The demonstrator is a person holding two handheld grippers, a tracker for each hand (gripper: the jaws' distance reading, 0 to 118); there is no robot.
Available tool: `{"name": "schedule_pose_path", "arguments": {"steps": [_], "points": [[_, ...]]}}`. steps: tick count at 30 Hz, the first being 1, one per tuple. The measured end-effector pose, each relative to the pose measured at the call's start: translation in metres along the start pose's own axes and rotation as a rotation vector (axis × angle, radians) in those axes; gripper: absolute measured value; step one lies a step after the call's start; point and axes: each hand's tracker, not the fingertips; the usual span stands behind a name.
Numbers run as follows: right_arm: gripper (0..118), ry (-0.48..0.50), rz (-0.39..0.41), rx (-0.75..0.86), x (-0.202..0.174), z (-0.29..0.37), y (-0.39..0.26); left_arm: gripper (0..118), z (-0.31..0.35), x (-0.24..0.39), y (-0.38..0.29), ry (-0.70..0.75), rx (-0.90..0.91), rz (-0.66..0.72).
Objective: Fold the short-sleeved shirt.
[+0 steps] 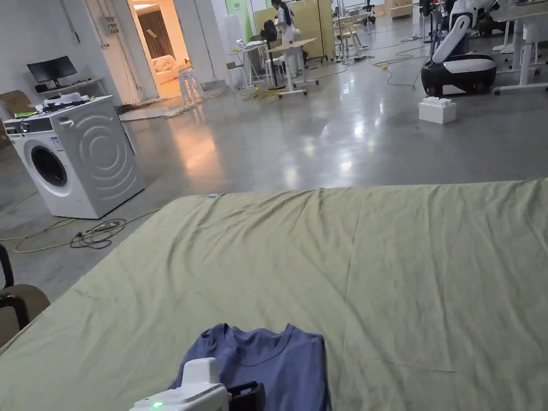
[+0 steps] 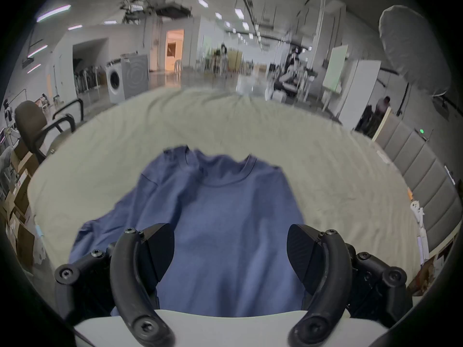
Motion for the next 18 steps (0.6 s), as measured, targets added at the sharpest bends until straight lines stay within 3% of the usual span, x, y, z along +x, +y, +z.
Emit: {"name": "schedule_pose_path", "arguments": {"steps": [8, 11, 15, 16, 17, 18], "points": [[0, -0.079, -0.006, -0.039, 0.009, -0.015, -0.014, 94, -0.093, -0.011, -0.003, 0.085, -0.154, 0.012], [0, -0.075, -0.007, -0.066, 0.011, -0.023, -0.019, 92, -0.087, -0.003, -0.009, 0.099, -0.116, 0.008], [0, -0.067, -0.014, -0.101, 0.013, -0.027, -0.028, 48, -0.082, 0.001, -0.005, 0.065, -0.126, -0.063], [0, -0.052, -0.035, -0.115, 0.014, -0.027, -0.029, 24, -0.081, 0.0, -0.001, 0.058, -0.127, -0.053], [0, -0.045, -0.049, -0.112, 0.016, -0.025, -0.03, 13, -0.081, -0.002, 0.002, 0.05, -0.132, -0.03], [0, -0.046, -0.053, -0.108, 0.017, -0.021, -0.031, 10, -0.081, -0.004, 0.004, 0.04, -0.149, 0.019]]}}
